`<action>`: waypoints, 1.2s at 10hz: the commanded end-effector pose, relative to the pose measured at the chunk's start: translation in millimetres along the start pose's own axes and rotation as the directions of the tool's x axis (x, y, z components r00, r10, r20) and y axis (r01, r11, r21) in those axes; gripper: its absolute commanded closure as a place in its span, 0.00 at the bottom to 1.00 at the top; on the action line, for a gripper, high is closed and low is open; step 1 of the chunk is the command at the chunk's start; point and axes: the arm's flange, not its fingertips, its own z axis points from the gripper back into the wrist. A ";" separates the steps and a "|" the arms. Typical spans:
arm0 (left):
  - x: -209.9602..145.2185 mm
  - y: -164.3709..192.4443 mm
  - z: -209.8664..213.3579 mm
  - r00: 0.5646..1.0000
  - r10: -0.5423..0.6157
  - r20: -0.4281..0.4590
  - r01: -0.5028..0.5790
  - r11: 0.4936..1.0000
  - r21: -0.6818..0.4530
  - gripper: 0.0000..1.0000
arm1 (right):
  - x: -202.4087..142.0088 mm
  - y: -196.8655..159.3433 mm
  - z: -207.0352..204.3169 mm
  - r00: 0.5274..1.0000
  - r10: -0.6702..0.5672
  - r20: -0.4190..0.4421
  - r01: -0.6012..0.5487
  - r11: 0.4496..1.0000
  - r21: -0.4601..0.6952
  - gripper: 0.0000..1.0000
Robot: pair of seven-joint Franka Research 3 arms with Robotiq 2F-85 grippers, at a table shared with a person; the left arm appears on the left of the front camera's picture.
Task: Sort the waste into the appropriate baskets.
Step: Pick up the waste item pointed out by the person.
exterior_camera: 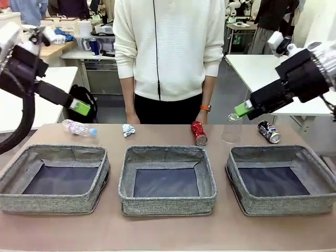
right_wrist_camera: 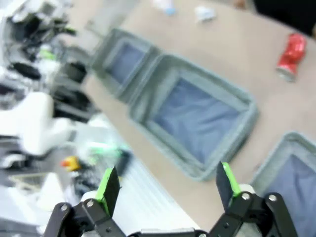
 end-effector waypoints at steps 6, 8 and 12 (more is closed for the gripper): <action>-108.6 63.3 75.0 0.703 0.625 0.338 -0.494 0.772 -0.400 0.00 | -69.1 -78.5 32.9 0.809 -0.569 0.148 0.399 0.716 0.574 0.00; -121.1 45.5 64.1 0.710 0.609 0.355 -0.510 0.791 -0.338 0.00 | -88.3 -89.3 48.0 0.783 -0.599 0.169 0.436 0.721 0.539 0.00; -96.4 98.7 101.0 0.690 0.640 0.339 -0.543 0.767 -0.343 0.00 | -60.8 -129.6 78.1 0.750 -0.643 0.154 0.484 0.693 0.535 0.00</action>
